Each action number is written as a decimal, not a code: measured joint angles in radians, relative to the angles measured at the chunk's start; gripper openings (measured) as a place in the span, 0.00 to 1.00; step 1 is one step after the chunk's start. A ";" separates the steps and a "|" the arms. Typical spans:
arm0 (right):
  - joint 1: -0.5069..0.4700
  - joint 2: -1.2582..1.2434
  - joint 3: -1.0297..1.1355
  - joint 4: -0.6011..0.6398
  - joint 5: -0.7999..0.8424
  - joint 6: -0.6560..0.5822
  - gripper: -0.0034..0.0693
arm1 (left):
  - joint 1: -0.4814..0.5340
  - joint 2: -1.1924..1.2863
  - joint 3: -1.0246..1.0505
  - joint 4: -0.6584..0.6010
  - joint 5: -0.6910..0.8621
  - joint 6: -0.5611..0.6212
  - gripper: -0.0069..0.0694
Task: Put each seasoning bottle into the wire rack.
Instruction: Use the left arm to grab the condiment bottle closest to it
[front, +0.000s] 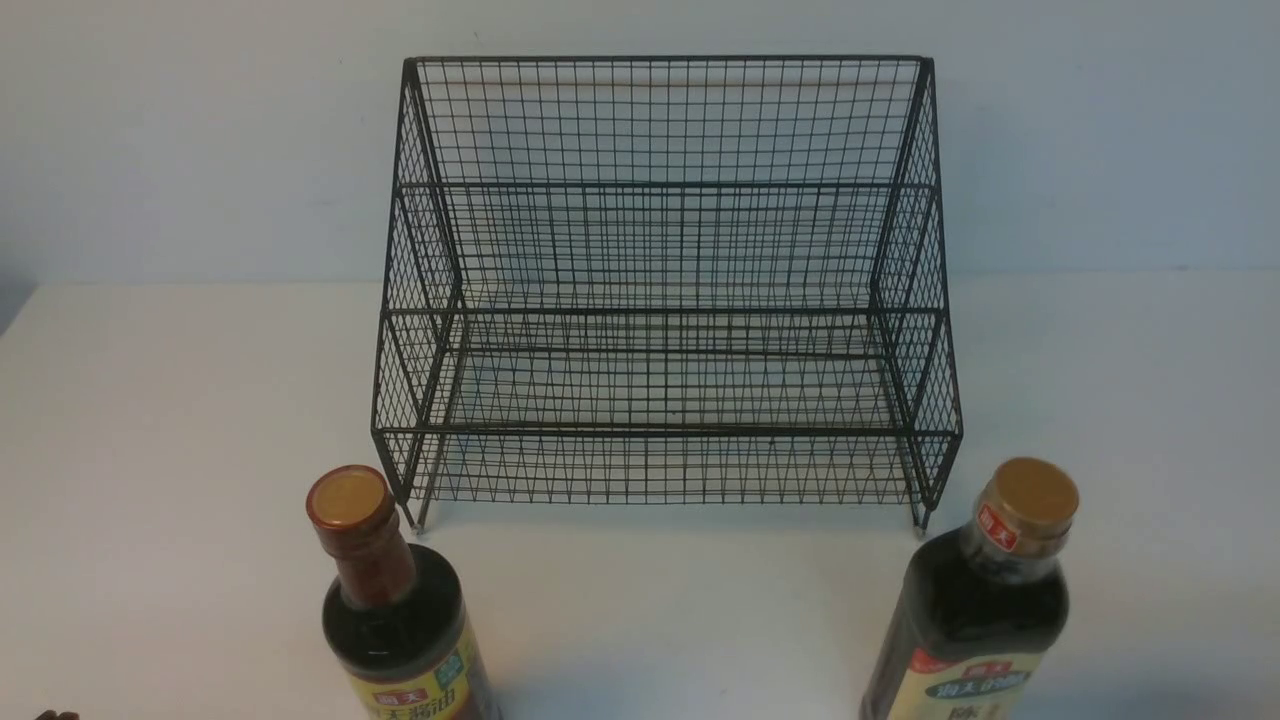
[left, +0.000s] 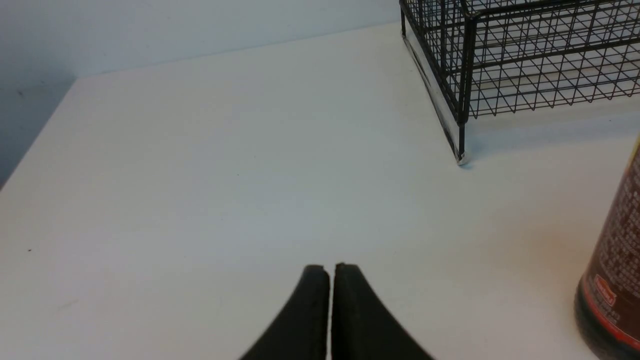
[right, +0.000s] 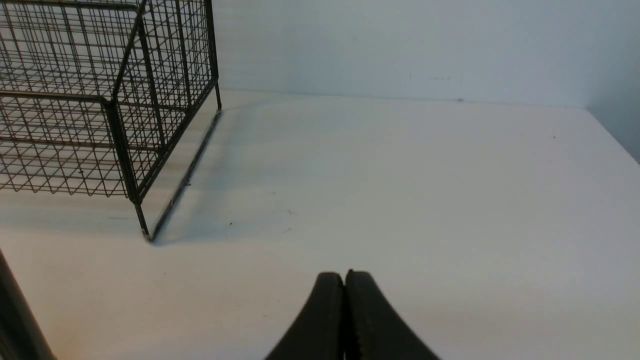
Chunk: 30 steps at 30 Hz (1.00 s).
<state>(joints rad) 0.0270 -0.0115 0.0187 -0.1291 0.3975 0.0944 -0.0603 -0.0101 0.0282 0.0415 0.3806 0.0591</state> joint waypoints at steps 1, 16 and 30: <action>0.000 0.000 0.000 0.000 0.000 0.000 0.03 | 0.000 0.000 0.000 0.000 0.000 0.000 0.09; 0.000 0.000 0.000 0.000 0.000 0.000 0.03 | 0.000 0.000 0.001 -0.725 0.006 -0.393 0.09; 0.000 0.000 0.000 0.000 0.000 0.000 0.03 | 0.000 0.000 -0.055 -0.916 -0.015 -0.099 0.09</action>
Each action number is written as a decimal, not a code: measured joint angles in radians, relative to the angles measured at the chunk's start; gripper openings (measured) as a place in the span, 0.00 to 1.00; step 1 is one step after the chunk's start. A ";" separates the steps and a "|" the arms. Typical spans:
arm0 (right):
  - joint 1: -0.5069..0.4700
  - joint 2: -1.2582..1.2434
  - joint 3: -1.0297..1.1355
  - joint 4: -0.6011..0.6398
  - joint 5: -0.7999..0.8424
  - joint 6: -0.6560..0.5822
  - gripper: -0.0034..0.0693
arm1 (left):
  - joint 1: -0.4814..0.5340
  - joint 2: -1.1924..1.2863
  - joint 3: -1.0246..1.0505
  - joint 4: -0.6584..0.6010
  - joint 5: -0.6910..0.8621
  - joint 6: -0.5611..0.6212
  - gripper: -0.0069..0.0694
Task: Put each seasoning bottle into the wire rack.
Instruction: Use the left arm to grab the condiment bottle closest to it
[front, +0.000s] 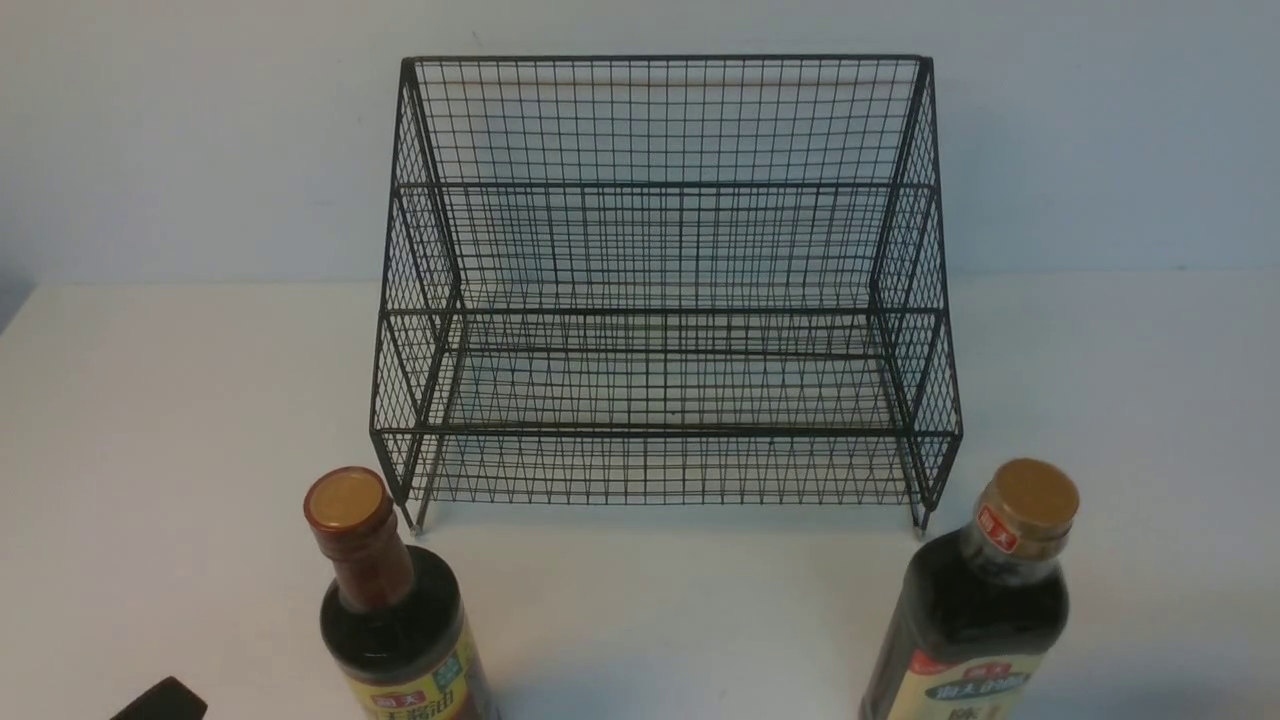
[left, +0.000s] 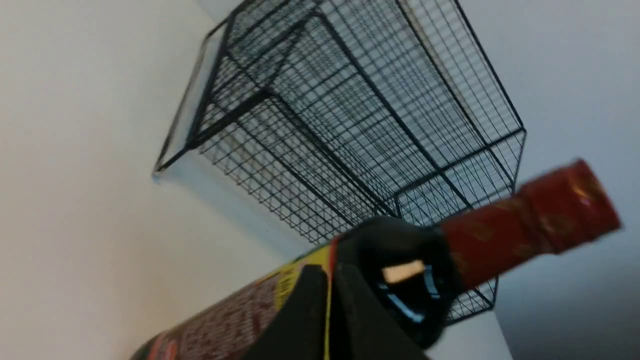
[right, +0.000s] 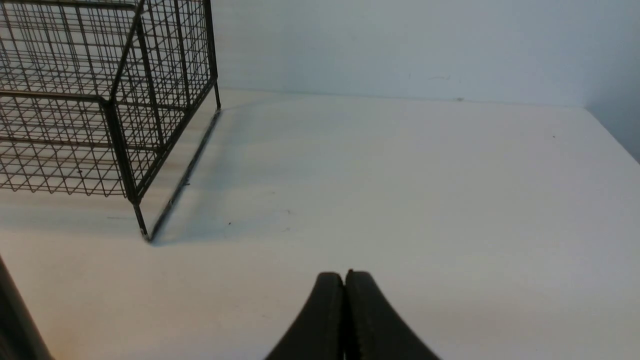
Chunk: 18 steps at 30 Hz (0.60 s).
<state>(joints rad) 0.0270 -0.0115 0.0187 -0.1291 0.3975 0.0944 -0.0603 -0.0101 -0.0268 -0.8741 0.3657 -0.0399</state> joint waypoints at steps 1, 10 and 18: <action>0.000 0.000 0.000 0.000 0.000 0.000 0.03 | 0.000 0.000 -0.048 0.000 0.031 0.060 0.09; 0.000 0.000 0.000 0.000 0.000 0.000 0.03 | 0.000 0.250 -0.414 0.011 0.353 0.484 0.14; 0.000 0.000 0.000 0.000 0.000 0.000 0.03 | 0.000 0.582 -0.496 -0.007 0.385 0.784 0.54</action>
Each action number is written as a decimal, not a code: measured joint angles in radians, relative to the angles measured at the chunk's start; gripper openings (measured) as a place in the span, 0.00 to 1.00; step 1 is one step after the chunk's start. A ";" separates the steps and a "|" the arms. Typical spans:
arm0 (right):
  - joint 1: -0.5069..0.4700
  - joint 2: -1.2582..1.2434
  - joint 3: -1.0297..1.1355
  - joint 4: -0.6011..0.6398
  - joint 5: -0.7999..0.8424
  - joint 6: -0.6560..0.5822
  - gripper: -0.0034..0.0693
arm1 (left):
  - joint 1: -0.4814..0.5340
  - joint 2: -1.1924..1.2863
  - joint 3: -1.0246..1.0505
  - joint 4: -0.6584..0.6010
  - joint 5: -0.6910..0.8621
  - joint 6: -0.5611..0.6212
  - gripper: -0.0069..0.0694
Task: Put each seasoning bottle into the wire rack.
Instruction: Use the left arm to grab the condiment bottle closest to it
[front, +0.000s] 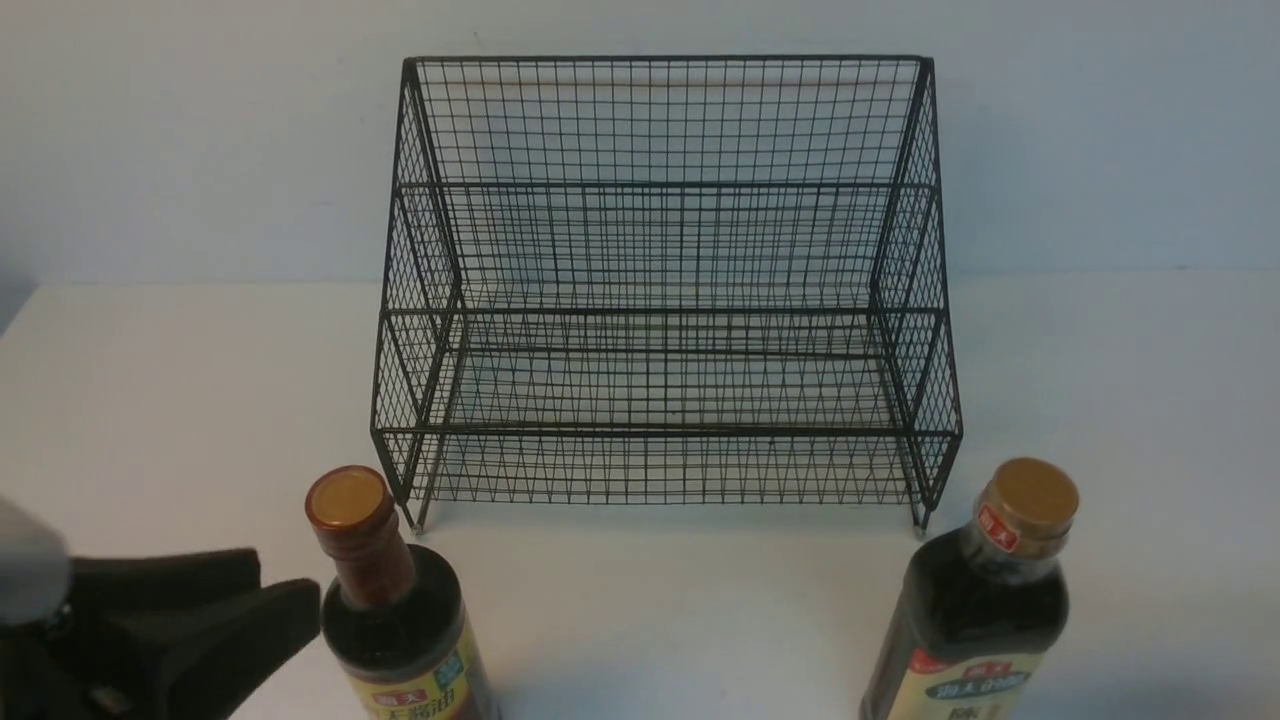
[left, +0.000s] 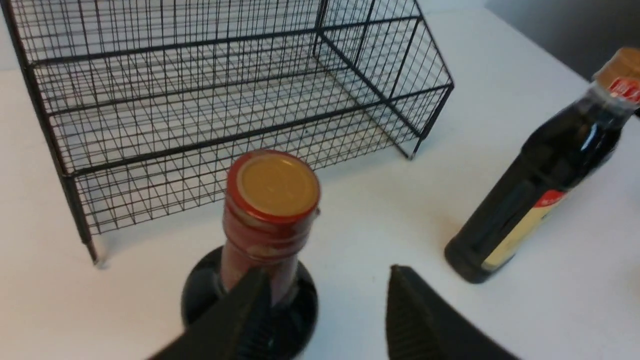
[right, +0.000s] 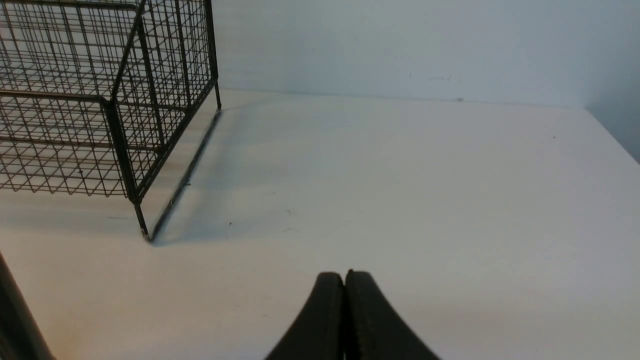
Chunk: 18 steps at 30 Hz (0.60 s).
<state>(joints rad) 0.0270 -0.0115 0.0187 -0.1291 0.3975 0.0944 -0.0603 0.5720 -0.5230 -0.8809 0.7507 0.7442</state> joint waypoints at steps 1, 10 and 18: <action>0.000 0.000 0.000 0.000 0.000 0.000 0.03 | 0.000 0.027 0.000 -0.014 -0.014 0.030 0.60; 0.000 0.000 0.000 0.000 0.000 0.000 0.03 | 0.000 0.243 0.000 -0.171 -0.081 0.337 0.93; 0.000 0.000 0.000 0.000 0.000 0.000 0.03 | 0.000 0.392 0.000 -0.357 -0.126 0.515 0.80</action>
<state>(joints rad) 0.0270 -0.0115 0.0187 -0.1291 0.3975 0.0944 -0.0603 0.9638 -0.5230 -1.2375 0.6244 1.2587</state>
